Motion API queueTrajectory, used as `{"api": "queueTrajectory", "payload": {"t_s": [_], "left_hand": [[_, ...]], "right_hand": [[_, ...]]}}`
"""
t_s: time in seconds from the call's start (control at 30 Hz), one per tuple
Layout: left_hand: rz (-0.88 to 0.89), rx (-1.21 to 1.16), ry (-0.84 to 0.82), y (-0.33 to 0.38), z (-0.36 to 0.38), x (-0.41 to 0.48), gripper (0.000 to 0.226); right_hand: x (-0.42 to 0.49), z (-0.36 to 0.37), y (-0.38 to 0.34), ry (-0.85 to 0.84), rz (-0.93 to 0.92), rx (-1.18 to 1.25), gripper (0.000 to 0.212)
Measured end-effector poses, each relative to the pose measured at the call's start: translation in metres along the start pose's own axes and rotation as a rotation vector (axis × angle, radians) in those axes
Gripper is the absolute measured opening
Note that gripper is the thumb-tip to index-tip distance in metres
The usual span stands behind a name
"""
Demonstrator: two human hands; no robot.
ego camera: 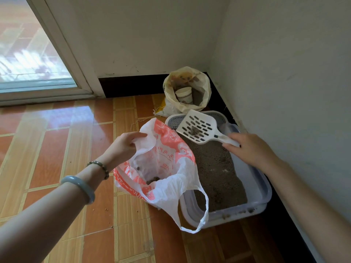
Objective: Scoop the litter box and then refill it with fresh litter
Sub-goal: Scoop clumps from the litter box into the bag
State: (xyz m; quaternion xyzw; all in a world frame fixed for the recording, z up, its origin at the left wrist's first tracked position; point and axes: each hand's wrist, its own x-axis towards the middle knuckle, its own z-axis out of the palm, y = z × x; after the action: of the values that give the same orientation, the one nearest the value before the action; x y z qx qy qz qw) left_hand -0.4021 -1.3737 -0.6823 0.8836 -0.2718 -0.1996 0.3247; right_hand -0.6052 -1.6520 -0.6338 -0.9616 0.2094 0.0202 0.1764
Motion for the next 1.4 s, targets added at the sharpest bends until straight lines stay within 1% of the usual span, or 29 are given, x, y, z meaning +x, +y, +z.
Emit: {"api": "queueTrajectory", "payload": {"t_s": [0.07, 0.17, 0.27, 0.43, 0.57, 0.73, 0.9, 1.1, 1.2, 1.3, 1.4], "left_hand": [[-0.008, -0.019, 0.011, -0.003, 0.000, 0.001, 0.057], [-0.006, -0.024, 0.001, -0.007, 0.001, 0.002, 0.055], [0.007, -0.005, -0.011, -0.011, 0.001, 0.003, 0.052], [0.018, -0.044, 0.007, -0.011, 0.000, 0.002, 0.049], [0.043, -0.014, 0.035, -0.011, -0.002, 0.000, 0.049], [0.040, -0.022, 0.035, -0.015, -0.002, 0.001, 0.049], [0.046, -0.028, 0.023, -0.018, -0.004, 0.003, 0.047], [0.042, -0.021, 0.031, -0.016, -0.002, 0.003, 0.047], [0.055, -0.019, 0.035, -0.015, -0.001, 0.003, 0.046], [0.052, 0.009, 0.045, -0.013, -0.001, 0.002, 0.045], [0.073, 0.064, 0.074, -0.014, 0.000, 0.000, 0.046]], "right_hand": [[-0.001, -0.009, -0.021, 0.062, -0.081, -0.052, 0.014], [-0.002, -0.010, -0.042, 0.199, -0.202, -0.214, 0.023], [-0.002, -0.004, -0.058, 0.351, -0.364, -0.372, 0.020], [0.001, 0.015, -0.073, 0.446, -0.482, -0.552, 0.009], [0.002, 0.021, -0.077, 0.532, -0.555, -0.594, 0.016], [0.009, 0.022, -0.070, 0.640, -0.581, -0.573, 0.017], [0.008, 0.024, -0.057, 0.622, -0.613, -0.570, 0.019], [0.008, 0.026, -0.056, 0.662, -0.630, -0.576, 0.019], [0.008, 0.026, -0.053, 0.618, -0.595, -0.560, 0.020], [0.009, 0.025, -0.051, 0.487, -0.495, -0.416, 0.022], [0.005, 0.013, -0.045, 0.327, -0.302, -0.123, 0.022]]}}
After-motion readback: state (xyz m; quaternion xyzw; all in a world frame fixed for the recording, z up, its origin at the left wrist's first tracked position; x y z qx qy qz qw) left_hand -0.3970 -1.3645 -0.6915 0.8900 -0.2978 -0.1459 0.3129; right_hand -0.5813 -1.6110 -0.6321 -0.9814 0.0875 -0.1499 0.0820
